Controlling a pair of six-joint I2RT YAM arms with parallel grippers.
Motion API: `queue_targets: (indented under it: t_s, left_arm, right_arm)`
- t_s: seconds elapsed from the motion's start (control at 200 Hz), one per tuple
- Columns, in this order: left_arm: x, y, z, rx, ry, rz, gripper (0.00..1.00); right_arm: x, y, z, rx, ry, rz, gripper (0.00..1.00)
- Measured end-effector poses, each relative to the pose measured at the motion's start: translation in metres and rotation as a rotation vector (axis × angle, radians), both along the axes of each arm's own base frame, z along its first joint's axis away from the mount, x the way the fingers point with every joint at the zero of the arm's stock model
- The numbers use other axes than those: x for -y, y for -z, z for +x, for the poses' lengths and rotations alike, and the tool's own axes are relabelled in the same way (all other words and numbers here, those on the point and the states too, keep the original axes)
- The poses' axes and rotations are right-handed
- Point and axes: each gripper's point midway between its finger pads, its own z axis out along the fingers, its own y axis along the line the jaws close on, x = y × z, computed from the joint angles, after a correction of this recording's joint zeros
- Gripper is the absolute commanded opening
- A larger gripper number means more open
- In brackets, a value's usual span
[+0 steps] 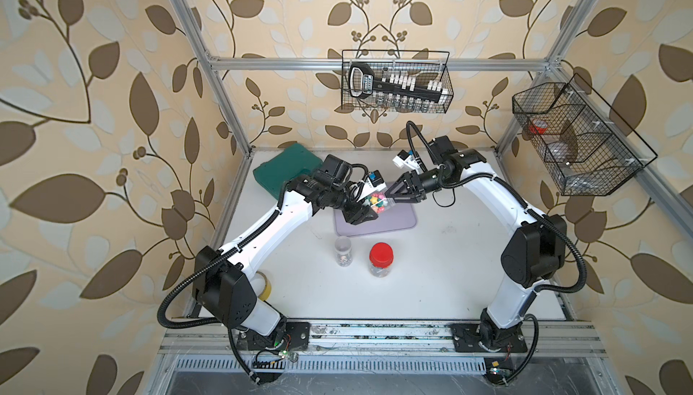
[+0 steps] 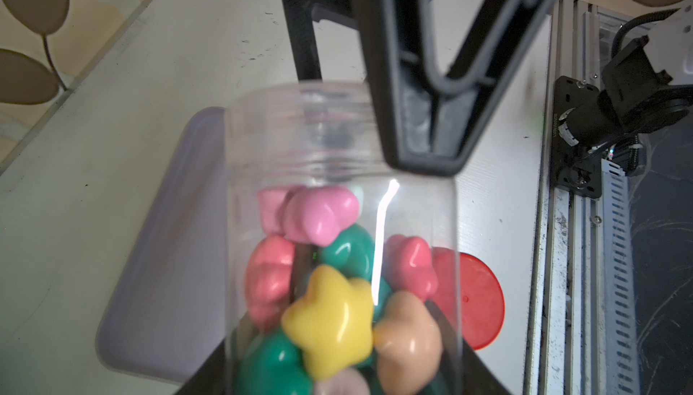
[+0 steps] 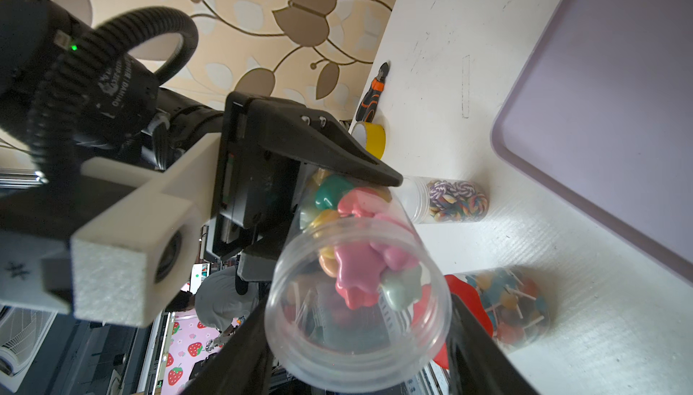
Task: Pour the candies out of the jar
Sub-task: Unscrew the lid from the jar.
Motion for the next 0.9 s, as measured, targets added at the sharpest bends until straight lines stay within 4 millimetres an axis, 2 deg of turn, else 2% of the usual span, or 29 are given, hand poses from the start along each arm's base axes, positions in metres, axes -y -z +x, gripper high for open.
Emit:
queue_targets:
  t_s: [0.4,0.9]
  left_arm:
    - [0.0,0.0,-0.001,-0.004,0.002,-0.003,0.6]
    - [0.007,-0.003,-0.015,-0.086,0.037,-0.058,0.6]
  right_arm:
    - [0.0,0.001,-0.001,0.097,-0.043,0.017,0.49]
    - [0.003,-0.001,-0.014,0.3,-0.12,0.115,0.4]
